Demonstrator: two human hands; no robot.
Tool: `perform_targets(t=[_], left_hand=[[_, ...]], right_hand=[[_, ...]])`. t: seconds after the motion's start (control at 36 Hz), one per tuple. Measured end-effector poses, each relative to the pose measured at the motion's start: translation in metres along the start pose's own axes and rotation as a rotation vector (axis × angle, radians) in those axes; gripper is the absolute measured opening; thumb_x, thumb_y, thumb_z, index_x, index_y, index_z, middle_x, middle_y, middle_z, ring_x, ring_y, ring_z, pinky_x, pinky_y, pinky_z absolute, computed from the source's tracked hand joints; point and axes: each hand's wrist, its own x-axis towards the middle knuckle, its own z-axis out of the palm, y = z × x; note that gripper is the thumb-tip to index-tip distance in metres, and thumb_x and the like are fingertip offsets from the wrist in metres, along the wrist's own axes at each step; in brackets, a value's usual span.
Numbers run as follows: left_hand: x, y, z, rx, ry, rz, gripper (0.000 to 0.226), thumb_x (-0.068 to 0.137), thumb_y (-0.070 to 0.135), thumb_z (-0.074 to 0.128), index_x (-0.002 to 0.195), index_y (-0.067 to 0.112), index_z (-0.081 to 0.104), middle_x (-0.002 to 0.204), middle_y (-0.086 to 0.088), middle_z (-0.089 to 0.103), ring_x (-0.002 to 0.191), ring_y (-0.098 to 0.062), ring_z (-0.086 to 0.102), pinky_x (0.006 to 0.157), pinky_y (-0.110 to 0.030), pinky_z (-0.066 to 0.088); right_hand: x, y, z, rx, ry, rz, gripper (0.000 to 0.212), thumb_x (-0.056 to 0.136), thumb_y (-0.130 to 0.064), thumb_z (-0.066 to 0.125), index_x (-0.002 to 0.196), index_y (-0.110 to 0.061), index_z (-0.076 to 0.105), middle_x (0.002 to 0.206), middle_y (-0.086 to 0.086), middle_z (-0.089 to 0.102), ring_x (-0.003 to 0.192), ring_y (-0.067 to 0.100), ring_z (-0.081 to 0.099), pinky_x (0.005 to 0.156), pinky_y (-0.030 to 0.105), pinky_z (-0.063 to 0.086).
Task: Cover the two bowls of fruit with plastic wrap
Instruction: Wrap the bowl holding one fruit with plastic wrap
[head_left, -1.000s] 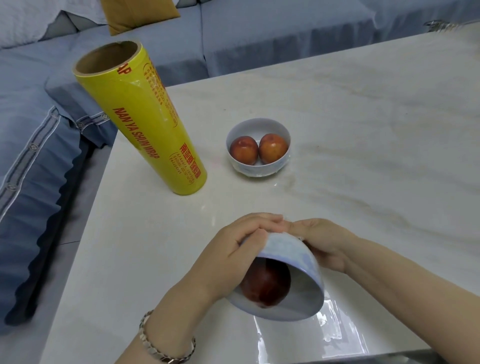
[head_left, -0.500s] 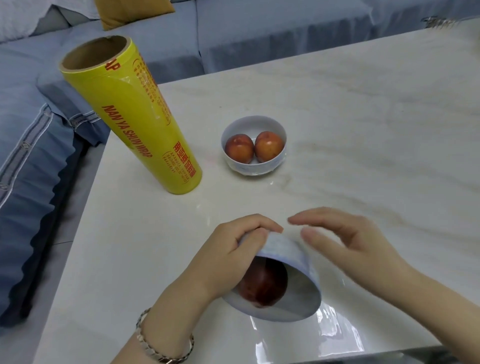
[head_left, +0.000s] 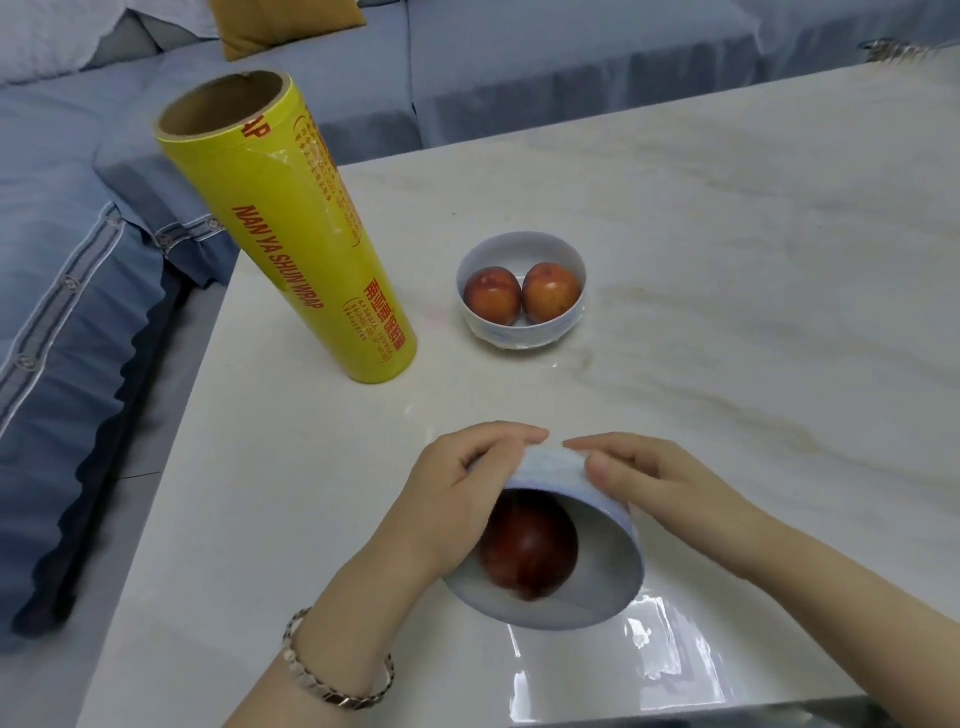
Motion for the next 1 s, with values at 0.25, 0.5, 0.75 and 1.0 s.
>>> perform_targets(t=[0.25, 0.5, 0.75, 1.0], left_hand=[[0.000, -0.004, -0.001, 0.033, 0.029, 0.010, 0.024, 0.079, 0.035, 0.045, 0.080, 0.037, 0.069, 0.092, 0.024, 0.069, 0.095, 0.003, 0.061, 0.084, -0.010, 0.043], [-0.001, -0.005, -0.006, -0.021, -0.078, 0.056, 0.027, 0.078, 0.022, 0.046, 0.076, 0.036, 0.068, 0.089, 0.016, 0.070, 0.091, -0.001, 0.061, 0.081, -0.010, 0.042], [-0.004, -0.012, -0.010, -0.122, 0.043, 0.023, 0.025, 0.076, 0.023, 0.044, 0.081, 0.022, 0.068, 0.083, 0.018, 0.069, 0.084, 0.003, 0.061, 0.074, -0.006, 0.042], [-0.003, -0.014, -0.009, -0.137, 0.114, 0.005, 0.025, 0.075, 0.023, 0.044, 0.078, 0.023, 0.069, 0.080, 0.018, 0.070, 0.081, 0.004, 0.061, 0.070, -0.005, 0.042]], right_hand=[[0.013, -0.010, -0.006, -0.050, 0.108, 0.091, 0.017, 0.079, -0.019, 0.067, 0.078, -0.003, 0.073, 0.077, 0.005, 0.070, 0.068, 0.009, 0.060, 0.068, 0.020, 0.051], [0.025, -0.006, 0.006, 0.088, 0.300, 0.170, 0.021, 0.096, -0.013, 0.042, 0.079, -0.006, 0.051, 0.063, 0.006, 0.063, 0.042, 0.007, 0.057, 0.047, 0.017, 0.051], [0.014, 0.022, 0.001, -0.017, 0.284, 0.171, 0.023, 0.093, -0.011, 0.049, 0.073, -0.005, 0.060, 0.066, -0.004, 0.067, 0.053, 0.004, 0.061, 0.053, 0.008, 0.047], [-0.004, 0.026, 0.006, 0.165, 0.167, -0.034, 0.027, 0.080, 0.021, 0.052, 0.063, 0.000, 0.050, 0.067, -0.001, 0.073, 0.058, 0.006, 0.065, 0.056, 0.012, 0.049]])
